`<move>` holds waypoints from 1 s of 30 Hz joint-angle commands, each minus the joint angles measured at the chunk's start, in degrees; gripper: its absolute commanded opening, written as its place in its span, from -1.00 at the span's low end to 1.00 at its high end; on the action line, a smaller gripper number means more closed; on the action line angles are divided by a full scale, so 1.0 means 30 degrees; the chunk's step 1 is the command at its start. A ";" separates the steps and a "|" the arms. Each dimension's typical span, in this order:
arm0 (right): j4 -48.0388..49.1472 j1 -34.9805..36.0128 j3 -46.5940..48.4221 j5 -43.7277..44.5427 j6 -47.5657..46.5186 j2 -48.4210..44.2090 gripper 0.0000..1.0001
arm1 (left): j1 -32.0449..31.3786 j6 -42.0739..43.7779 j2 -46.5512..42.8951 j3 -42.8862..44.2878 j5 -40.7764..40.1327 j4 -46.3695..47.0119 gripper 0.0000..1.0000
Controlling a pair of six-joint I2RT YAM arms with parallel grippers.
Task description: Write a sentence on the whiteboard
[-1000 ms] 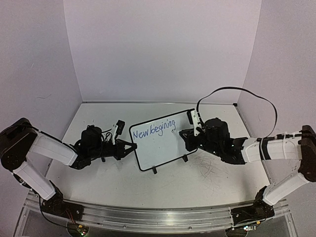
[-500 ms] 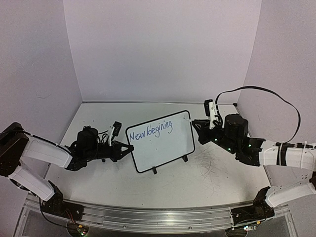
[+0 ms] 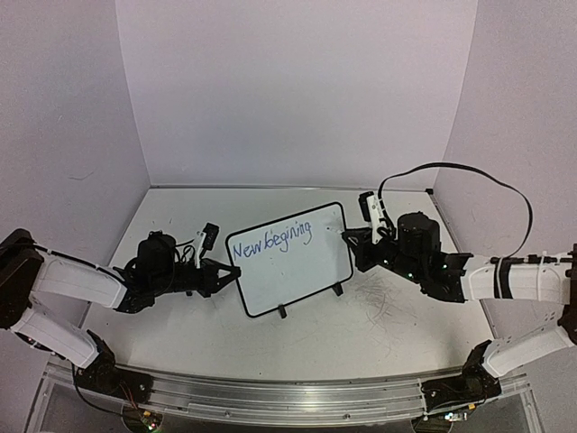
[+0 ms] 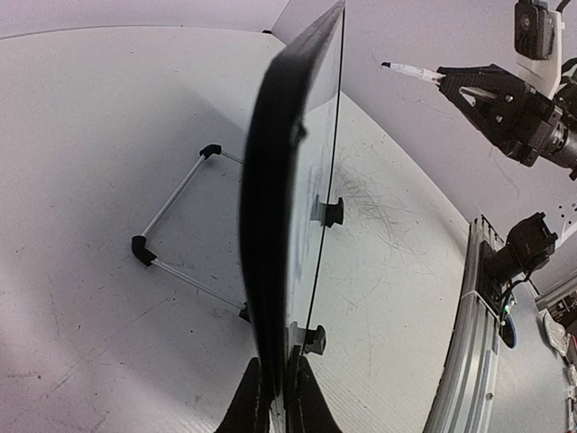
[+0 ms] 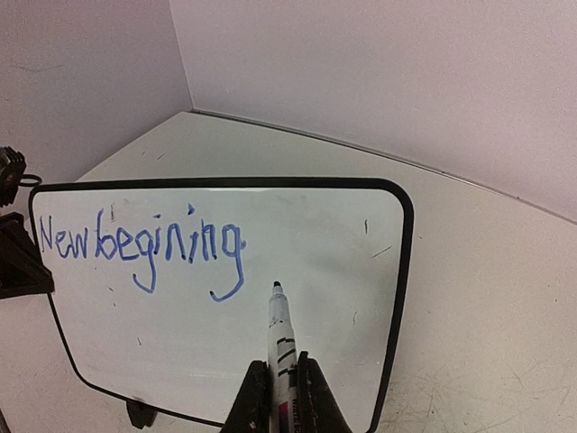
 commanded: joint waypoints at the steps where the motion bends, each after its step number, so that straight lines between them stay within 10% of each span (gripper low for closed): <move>1: 0.0832 0.0000 0.1022 -0.0418 -0.0410 0.0514 -1.00 | 0.0073 0.0665 -0.0277 -0.0448 -0.1153 -0.1857 -1.00; 30: 0.0936 0.0010 0.0982 -0.0635 -0.0431 0.0741 -1.00 | 0.0044 0.0609 -0.1121 0.0319 -0.1576 -0.1771 -0.23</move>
